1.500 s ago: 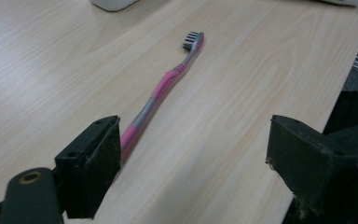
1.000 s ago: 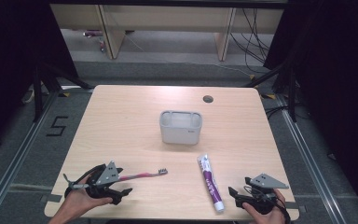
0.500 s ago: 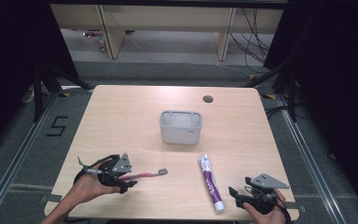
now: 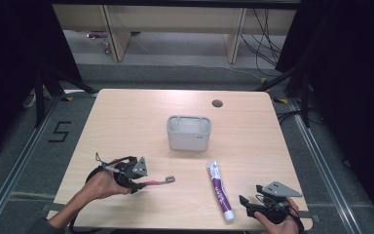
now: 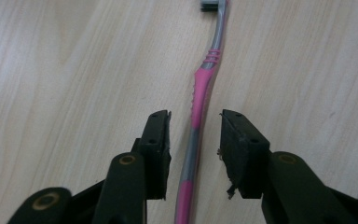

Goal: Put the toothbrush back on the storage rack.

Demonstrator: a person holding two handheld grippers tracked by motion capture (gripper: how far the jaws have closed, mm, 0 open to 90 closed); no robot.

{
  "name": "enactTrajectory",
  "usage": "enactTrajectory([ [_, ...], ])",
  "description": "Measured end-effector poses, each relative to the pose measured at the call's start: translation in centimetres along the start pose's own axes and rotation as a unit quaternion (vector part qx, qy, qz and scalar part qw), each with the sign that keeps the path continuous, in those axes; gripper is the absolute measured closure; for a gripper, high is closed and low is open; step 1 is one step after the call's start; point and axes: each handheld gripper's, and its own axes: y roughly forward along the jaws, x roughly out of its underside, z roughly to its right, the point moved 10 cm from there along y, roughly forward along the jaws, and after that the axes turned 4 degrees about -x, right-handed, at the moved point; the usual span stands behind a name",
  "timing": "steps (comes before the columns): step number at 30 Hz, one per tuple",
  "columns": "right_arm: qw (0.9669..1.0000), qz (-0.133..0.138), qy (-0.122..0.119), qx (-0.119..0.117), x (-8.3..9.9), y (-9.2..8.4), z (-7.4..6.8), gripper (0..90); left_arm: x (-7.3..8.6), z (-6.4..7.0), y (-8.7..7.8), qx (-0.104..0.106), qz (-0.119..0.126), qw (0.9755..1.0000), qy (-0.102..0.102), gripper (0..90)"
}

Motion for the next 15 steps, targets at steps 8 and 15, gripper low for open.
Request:
enactTrajectory([
  [8, 1.0000, -0.001, -0.009, 0.000, 0.0, 0.0, 0.1, 24.5, -0.5, 0.0, 0.7, 0.015, -0.031, 0.9990, 0.028, 67.2],
  [15, 1.0000, -0.004, 0.000, -0.008, 0.1, 0.1, -0.1, 24.5, -1.0, 0.0, 1.2, 0.027, -0.048, 0.9978, 0.036, 69.6],
])
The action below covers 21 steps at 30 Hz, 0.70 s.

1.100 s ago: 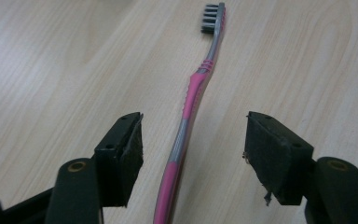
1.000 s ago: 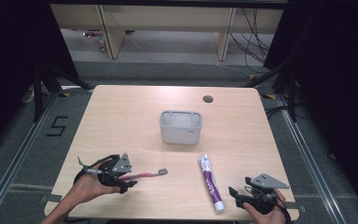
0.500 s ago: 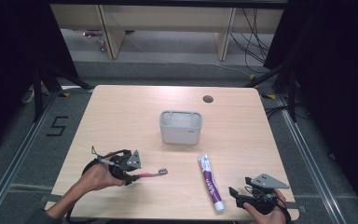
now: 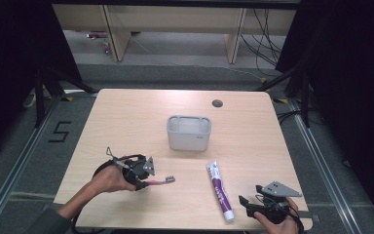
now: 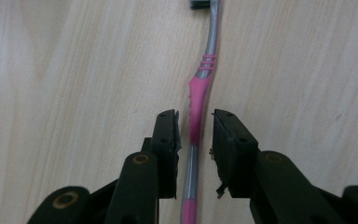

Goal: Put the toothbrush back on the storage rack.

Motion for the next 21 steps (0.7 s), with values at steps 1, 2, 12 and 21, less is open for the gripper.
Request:
enactTrajectory([
  [1, 1.0000, -0.002, 0.005, -0.003, 0.0, 0.0, -0.1, 24.5, -0.1, -0.1, 0.1, 0.000, -0.003, 1.0000, 0.006, 69.7],
  [2, 1.0000, 0.000, 0.001, -0.001, 0.0, 0.0, 0.0, 24.5, -0.1, 0.0, 0.2, 0.001, -0.006, 1.0000, 0.006, 70.1],
  [12, 1.0000, 0.002, -0.002, 0.000, 0.0, 0.0, 0.0, 24.6, -0.5, 0.1, 0.7, 0.017, -0.039, 0.9989, 0.018, 76.2],
  [21, 0.9999, -0.002, 0.016, -0.002, 0.1, -0.1, -0.3, 24.7, -0.6, 0.1, 1.2, 0.030, -0.064, 0.9972, 0.025, 80.2],
])
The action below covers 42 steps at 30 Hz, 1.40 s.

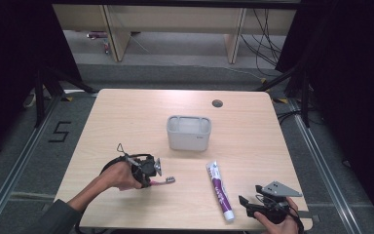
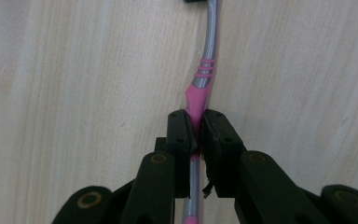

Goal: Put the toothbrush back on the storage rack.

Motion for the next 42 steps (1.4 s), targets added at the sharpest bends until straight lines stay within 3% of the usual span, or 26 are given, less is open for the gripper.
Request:
enactTrajectory([
  [1, 0.9999, 0.003, -0.012, 0.001, -0.1, 0.0, 0.2, 24.7, 0.0, 0.1, 0.0, 0.003, -0.002, 1.0000, -0.002, 80.4],
  [8, 0.9999, 0.003, -0.013, 0.001, -0.1, 0.1, 0.2, 24.7, -0.2, -0.4, 0.1, 0.017, -0.027, 0.9995, -0.003, 81.0],
  [16, 1.0000, -0.004, -0.001, -0.004, 0.1, 0.1, -0.1, 24.7, -0.3, -0.3, 0.2, 0.027, -0.029, 0.9990, -0.018, 81.1],
  [17, 0.9997, 0.002, -0.023, 0.001, -0.1, 0.1, 0.3, 24.7, -0.3, -0.4, 0.2, 0.029, -0.028, 0.9990, -0.020, 81.2],
  [25, 0.9997, 0.002, -0.022, 0.001, -0.1, 0.1, 0.3, 24.8, -0.1, -0.4, 0.2, 0.033, -0.029, 0.9989, -0.018, 81.7],
  [26, 1.0000, -0.006, -0.001, -0.003, 0.1, 0.1, -0.1, 24.8, -0.1, -0.5, 0.2, 0.029, -0.026, 0.9991, -0.015, 81.8],
  [28, 0.9999, -0.001, -0.011, -0.001, 0.0, 0.1, 0.1, 24.8, 0.0, -0.4, 0.1, 0.034, -0.025, 0.9989, -0.018, 81.8],
  [31, 1.0000, -0.003, -0.003, -0.004, 0.1, 0.1, 0.0, 24.8, 0.0, -0.5, 0.0, 0.034, -0.019, 0.9991, -0.017, 81.9],
  [36, 1.0000, -0.004, 0.000, -0.004, 0.1, 0.1, 0.0, 24.8, -0.2, -0.8, -0.7, 0.036, 0.009, 0.9991, -0.023, 81.9],
  [38, 1.0000, 0.000, -0.009, -0.001, 0.0, 0.1, 0.2, 24.8, -0.4, -0.9, -1.2, 0.036, 0.025, 0.9986, -0.031, 81.9],
  [40, 1.0000, -0.003, -0.002, -0.003, 0.1, 0.1, 0.1, 24.8, -0.4, -1.0, -1.3, 0.036, 0.028, 0.9985, -0.031, 81.9],
  [42, 1.0000, -0.002, -0.004, -0.002, 0.0, 0.1, 0.1, 24.8, -0.5, -1.1, -1.8, 0.040, 0.044, 0.9973, -0.043, 81.8],
])
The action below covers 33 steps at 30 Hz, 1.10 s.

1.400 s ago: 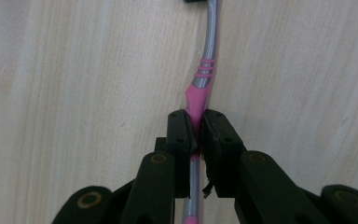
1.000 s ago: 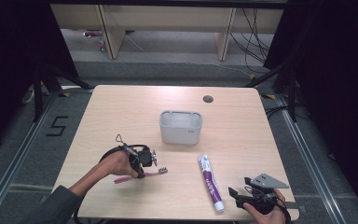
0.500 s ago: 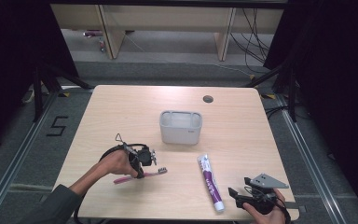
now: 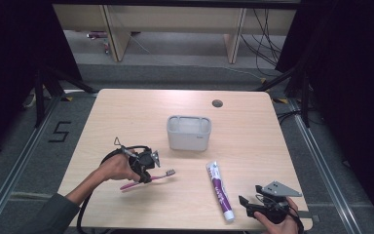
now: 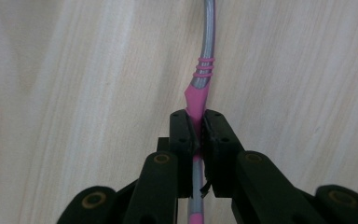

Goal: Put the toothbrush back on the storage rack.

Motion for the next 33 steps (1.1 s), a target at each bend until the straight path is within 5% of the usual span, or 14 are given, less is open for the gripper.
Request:
enactTrajectory([
  [12, 1.0000, -0.004, 0.009, 0.000, 0.1, 0.0, 0.0, 24.8, -1.1, -0.5, -1.7, -0.003, 0.067, 0.9975, -0.023, 81.8],
  [15, 1.0000, -0.004, 0.009, 0.000, 0.1, 0.0, -0.1, 24.8, -1.7, -1.0, -2.7, -0.011, 0.105, 0.9938, -0.035, 81.8],
  [21, 1.0000, 0.001, -0.002, 0.003, 0.0, 0.0, 0.2, 24.8, -2.2, -1.2, -3.1, -0.020, 0.130, 0.9902, -0.048, 81.8],
  [22, 0.9999, 0.003, -0.013, 0.005, -0.1, 0.0, 0.4, 24.8, -2.5, -1.2, -3.3, -0.020, 0.140, 0.9885, -0.054, 81.8],
  [23, 0.9999, 0.004, -0.014, 0.006, -0.1, 0.0, 0.4, 24.8, -3.1, -1.2, -3.4, -0.021, 0.167, 0.9832, -0.072, 81.8],
  [26, 0.9999, 0.003, -0.013, 0.005, -0.1, 0.0, 0.4, 24.8, -3.2, -1.4, -3.8, -0.027, 0.173, 0.9822, -0.069, 81.8],
  [27, 1.0000, 0.001, 0.002, 0.002, 0.0, 0.0, 0.1, 24.8, -3.4, -1.4, -4.0, -0.028, 0.180, 0.9808, -0.071, 81.8],
  [30, 0.9999, 0.003, -0.013, 0.006, -0.1, 0.0, 0.4, 24.8, -4.0, -1.9, -4.8, -0.037, 0.208, 0.9740, -0.081, 81.8],
  [32, 0.9999, 0.003, -0.013, 0.006, -0.1, 0.0, 0.4, 24.8, -4.1, -2.0, -5.0, -0.038, 0.214, 0.9726, -0.083, 81.9],
  [33, 0.9999, -0.003, 0.011, 0.000, 0.1, 0.0, -0.1, 24.8, -4.6, -2.3, -5.4, -0.042, 0.234, 0.9667, -0.095, 81.9],
])
